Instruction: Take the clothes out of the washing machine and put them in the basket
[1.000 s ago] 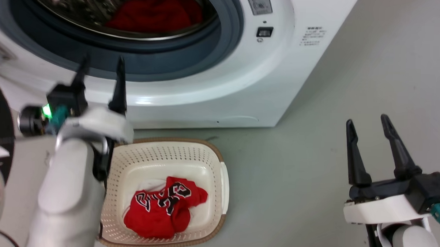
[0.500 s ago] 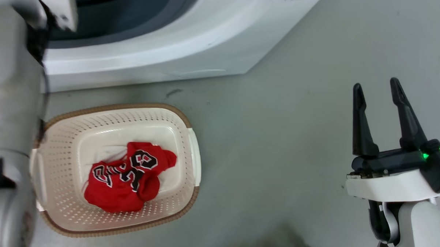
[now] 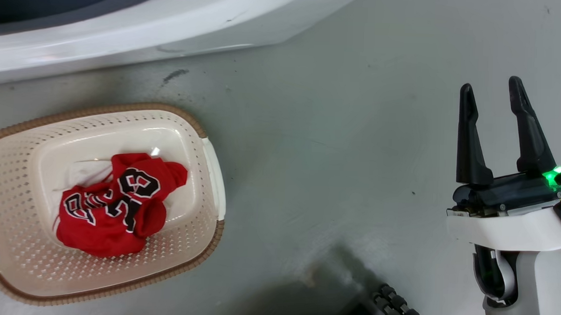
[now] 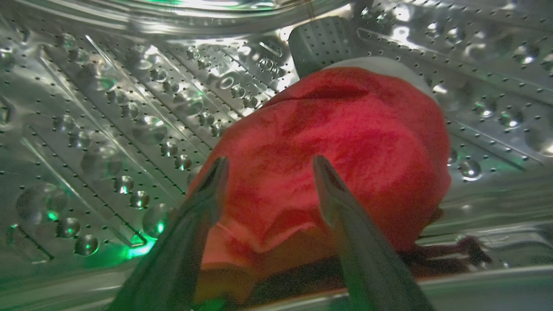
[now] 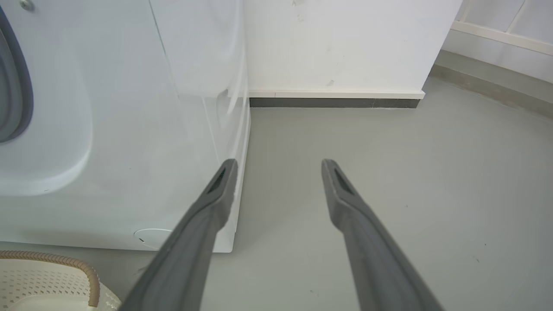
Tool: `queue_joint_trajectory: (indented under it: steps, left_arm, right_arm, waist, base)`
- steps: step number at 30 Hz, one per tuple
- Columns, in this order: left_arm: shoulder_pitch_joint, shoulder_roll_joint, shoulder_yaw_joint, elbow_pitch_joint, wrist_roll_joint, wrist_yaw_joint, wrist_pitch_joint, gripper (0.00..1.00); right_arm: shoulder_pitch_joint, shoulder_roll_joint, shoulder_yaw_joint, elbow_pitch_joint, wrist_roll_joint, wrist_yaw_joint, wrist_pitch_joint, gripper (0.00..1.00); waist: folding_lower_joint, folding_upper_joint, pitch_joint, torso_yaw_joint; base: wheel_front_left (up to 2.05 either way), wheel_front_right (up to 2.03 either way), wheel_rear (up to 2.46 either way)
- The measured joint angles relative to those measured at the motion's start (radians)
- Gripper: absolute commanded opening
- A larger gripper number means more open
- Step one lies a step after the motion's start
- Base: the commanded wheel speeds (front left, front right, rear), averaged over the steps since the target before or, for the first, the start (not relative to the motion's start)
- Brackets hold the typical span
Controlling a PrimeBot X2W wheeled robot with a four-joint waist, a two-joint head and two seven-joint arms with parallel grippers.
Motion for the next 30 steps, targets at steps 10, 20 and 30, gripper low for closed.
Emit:
queue_joint_trajectory:
  steps: [10,20,30]
  left_arm:
    - [-0.082,0.025,-0.061,0.056,-0.016,-0.002,0.128,1.0]
    - [-0.111,0.035,-0.1,0.058,-0.028,-0.003,0.117,0.0]
    - [-0.104,0.049,-0.124,0.061,-0.053,-0.003,-0.006,0.0]
  right_arm:
    - [-0.003,0.0,0.005,-0.02,0.03,0.0,0.0,1.0]
    - [-0.004,0.0,0.001,-0.025,0.037,0.0,0.0,1.0]
    - [-0.008,0.0,0.003,-0.016,0.037,0.0,0.0,1.0]
  waist:
    - [-0.0001,0.0,0.066,-0.041]
    - [-0.0003,0.0,0.093,-0.041]
    - [-0.0002,0.0,0.071,-0.034]
  base:
    - [0.0,0.0,0.0]
    - [0.0,0.0,0.0]
    - [0.0,0.0,0.0]
